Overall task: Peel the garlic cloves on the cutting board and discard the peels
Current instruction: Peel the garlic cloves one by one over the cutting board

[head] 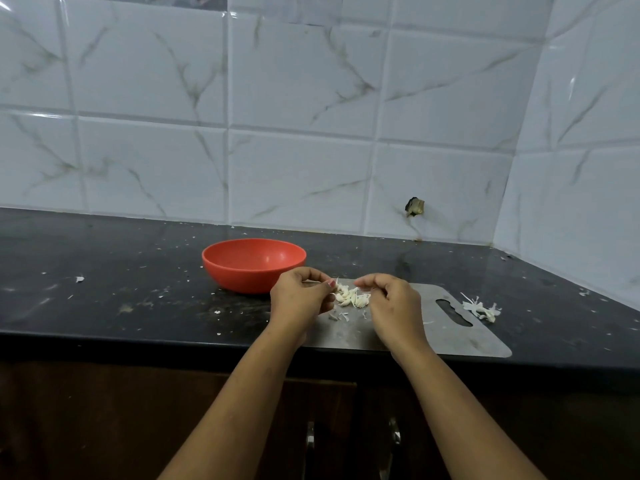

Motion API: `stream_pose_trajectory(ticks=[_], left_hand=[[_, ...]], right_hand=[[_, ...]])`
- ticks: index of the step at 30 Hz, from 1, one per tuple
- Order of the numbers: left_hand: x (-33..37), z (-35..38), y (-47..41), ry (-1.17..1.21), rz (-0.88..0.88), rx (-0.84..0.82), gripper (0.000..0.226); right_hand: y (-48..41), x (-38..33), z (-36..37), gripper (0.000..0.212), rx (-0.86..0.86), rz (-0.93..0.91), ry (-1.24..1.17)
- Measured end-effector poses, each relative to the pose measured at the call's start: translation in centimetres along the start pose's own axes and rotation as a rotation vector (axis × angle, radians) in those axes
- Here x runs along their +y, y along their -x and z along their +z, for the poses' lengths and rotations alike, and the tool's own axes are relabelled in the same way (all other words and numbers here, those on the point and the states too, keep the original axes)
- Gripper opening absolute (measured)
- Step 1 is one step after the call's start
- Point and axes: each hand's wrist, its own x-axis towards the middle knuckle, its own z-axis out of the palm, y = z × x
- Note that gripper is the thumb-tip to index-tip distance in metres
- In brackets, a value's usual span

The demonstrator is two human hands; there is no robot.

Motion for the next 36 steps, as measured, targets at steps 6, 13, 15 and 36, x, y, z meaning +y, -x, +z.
stream_pose_trajectory(ticks=[6,13,15,36], left_hand=[[0.3,-0.2,0.2,-0.006,0.011,-0.141,0.005],[0.5,0.0,0.7,-0.061,0.066,-0.182,0.005],[0.3,0.1,0.7,-0.106,0.082,-0.156,0.005],[0.1,-0.1,0.7,-0.041,0.189,-0.074,0.034]], right_hand=[[0.4,-0.4,0.0,0.021,-0.13,-0.107,-0.07],[0.4,-0.3,0.0,0.016,-0.1,-0.14,-0.083],[0.4,-0.1,0.1,0.015,-0.095,-0.135,-0.057],[-0.7,-0.4,-0.6,0.033,-0.205,-0.023,-0.205]])
